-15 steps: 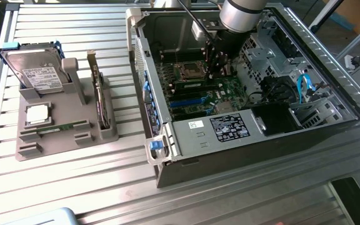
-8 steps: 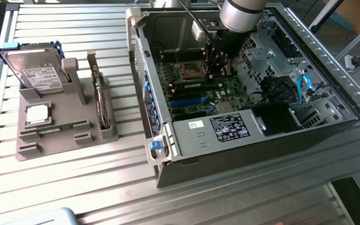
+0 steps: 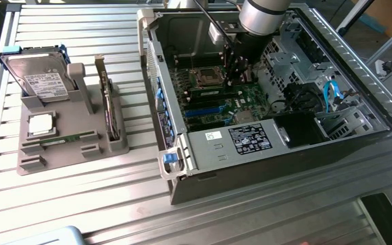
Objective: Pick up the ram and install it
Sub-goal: 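Insert the ram into the slot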
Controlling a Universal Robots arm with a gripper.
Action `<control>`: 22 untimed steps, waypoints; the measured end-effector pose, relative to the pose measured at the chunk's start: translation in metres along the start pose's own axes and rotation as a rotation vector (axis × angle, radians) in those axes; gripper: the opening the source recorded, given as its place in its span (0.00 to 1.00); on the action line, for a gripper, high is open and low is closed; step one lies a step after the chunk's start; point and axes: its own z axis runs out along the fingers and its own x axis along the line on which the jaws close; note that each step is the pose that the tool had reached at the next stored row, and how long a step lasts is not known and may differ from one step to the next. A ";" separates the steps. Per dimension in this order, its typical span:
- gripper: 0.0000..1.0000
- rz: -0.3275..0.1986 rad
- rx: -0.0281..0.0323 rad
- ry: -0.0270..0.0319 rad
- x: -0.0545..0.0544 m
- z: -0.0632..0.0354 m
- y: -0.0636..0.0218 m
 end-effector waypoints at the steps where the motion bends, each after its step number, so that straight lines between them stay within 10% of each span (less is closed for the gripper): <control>1: 0.12 0.000 0.0000 0.0000 0.000 0.0000 0.0000; 22: 0.12 -0.004 0.0004 0.0001 0.000 -0.0008 0.0000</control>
